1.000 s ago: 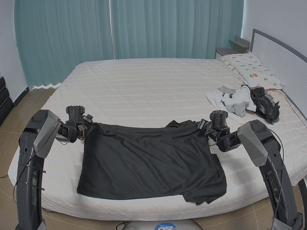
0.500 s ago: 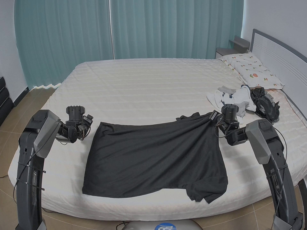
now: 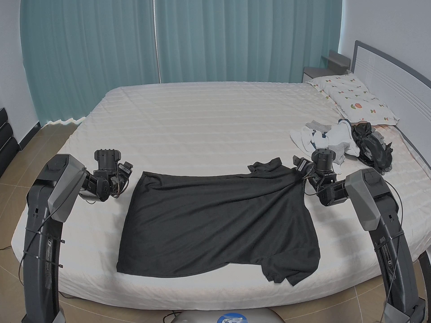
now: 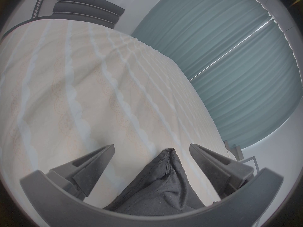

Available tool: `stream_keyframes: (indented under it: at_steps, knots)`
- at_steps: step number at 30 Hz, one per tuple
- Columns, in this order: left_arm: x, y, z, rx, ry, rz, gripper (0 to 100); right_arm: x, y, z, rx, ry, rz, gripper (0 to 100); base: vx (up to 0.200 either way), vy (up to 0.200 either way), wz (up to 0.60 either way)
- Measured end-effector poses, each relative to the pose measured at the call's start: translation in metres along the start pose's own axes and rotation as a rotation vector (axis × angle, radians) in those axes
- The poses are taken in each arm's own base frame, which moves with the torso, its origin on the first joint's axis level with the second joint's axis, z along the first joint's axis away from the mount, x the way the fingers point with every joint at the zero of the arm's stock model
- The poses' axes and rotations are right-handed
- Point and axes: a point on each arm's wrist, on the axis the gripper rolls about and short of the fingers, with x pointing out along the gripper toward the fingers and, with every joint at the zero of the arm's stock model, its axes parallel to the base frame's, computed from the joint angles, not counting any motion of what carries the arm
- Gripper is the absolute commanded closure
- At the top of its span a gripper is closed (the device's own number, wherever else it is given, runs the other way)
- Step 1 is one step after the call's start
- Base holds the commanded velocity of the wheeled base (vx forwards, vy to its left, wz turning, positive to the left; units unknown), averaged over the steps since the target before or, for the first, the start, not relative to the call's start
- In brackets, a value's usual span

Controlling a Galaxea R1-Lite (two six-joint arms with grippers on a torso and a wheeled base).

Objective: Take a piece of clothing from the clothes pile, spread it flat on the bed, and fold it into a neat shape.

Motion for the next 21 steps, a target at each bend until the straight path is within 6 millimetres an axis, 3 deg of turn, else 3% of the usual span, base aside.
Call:
stream_keyframes:
  at_steps: [9,18,21]
  knots:
    - [-0.012,-0.001,0.002,-0.001,0.004,-0.022,0,-0.030,-0.011,-0.002,0.012,0.093,-0.040,0,0.000,0.000,0.00]
    - [-0.050,-0.011,0.006,0.002,0.092,-0.070,0,-0.094,-0.024,-0.010,0.054,0.235,-0.057,0,0.000,0.000,0.00]
    - [-0.067,-0.010,0.005,0.004,0.136,-0.067,0,-0.120,-0.028,-0.013,0.088,0.287,-0.063,0,-0.200,0.000,0.00]
